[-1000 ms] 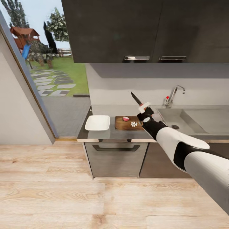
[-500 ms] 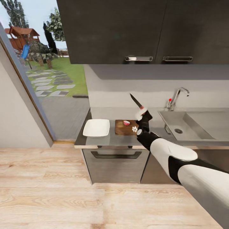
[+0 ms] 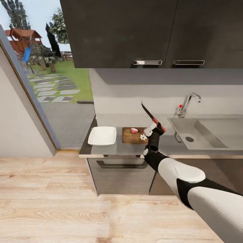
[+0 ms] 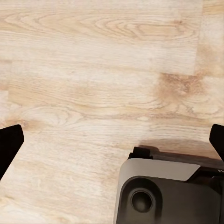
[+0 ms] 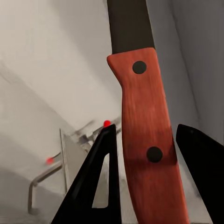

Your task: In the kitchen, take the Vidalia onion out of the sink, dice it on the chopping board with the paring knife, put the diced onion into the bowl on the countertop, then place both the paring knife and the chopping board into the sink.

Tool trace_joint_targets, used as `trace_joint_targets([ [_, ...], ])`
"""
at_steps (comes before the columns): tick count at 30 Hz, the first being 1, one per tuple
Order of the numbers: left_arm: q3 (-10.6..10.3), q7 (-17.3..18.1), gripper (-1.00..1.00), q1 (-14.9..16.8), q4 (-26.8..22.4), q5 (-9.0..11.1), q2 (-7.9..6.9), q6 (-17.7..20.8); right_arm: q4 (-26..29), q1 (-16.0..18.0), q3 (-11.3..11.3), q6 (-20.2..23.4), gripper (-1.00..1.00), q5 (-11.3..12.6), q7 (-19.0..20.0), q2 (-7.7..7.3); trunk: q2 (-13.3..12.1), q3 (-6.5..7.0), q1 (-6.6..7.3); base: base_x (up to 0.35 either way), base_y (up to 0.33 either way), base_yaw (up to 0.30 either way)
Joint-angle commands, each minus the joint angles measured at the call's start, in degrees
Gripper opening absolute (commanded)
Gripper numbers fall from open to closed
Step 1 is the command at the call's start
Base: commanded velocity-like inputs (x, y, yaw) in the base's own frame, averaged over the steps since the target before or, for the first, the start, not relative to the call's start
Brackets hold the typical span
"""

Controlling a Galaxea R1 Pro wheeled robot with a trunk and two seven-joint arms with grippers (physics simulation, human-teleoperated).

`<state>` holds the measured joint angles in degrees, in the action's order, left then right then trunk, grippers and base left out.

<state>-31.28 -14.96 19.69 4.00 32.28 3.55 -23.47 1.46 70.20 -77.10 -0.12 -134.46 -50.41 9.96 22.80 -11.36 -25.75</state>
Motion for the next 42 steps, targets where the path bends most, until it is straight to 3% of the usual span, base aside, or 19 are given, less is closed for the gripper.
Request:
trace_joint_targets([
  [1, -0.4, -0.2, 1.00, 0.1, 0.2, 0.1, 0.06, -0.3, 0.1, -0.3, -0.3, 0.0, -1.00, -0.5, 0.0, 0.04, 0.1, -0.11, -0.03, 0.000, 0.000, 0.000],
  [7, -0.4, -0.2, 1.00, 0.1, 0.2, 0.1, 0.04, -0.3, 0.0, -0.7, 0.2, 0.0, -1.00, -0.5, 1.7, 0.04, 0.1, -0.11, -0.03, 0.011, 0.000, 0.000],
  [8, -0.4, -0.2, 1.00, 0.1, 0.2, 0.1, 0.01, -0.3, 0.0, -0.8, 1.1, 0.0, -1.00, -0.5, 2.5, 0.04, 0.1, -0.11, -0.03, 0.097, 0.000, 0.000],
  [11, -0.4, -0.2, 1.00, 0.1, 0.2, 0.1, -0.02, -0.3, 0.0, -0.8, 6.9, 0.0, -1.00, -0.5, 5.2, 0.04, 0.1, -0.11, -0.03, 0.173, 0.000, 0.000],
  [14, -0.4, -0.2, 1.00, 0.1, 0.2, 0.1, -0.03, -0.3, -0.1, -0.8, 10.0, 0.6, -1.00, -0.5, 6.2, 0.04, 0.1, -0.11, -0.03, 0.217, 0.000, 0.000],
  [18, -0.4, -0.2, 1.00, 0.1, 0.2, 0.1, -0.03, -0.3, -0.1, -0.8, 10.4, 2.6, -1.00, -0.5, 8.7, 0.04, 0.1, -0.11, -0.03, 0.083, 0.000, 0.000],
  [28, -0.4, -0.2, 1.00, 0.1, 0.2, 0.1, -0.08, -0.3, 0.1, -0.8, 10.4, 2.9, -1.00, -0.5, 16.5, 0.04, 0.1, -0.11, -0.03, 0.082, 0.000, 0.000],
  [42, -0.4, -0.2, 1.00, 0.1, 0.2, 0.1, -0.06, -0.3, 0.1, -1.5, 10.4, 2.9, -1.00, -0.5, 17.2, 0.04, 0.1, -0.11, -0.03, 0.028, 0.011, 0.000],
])
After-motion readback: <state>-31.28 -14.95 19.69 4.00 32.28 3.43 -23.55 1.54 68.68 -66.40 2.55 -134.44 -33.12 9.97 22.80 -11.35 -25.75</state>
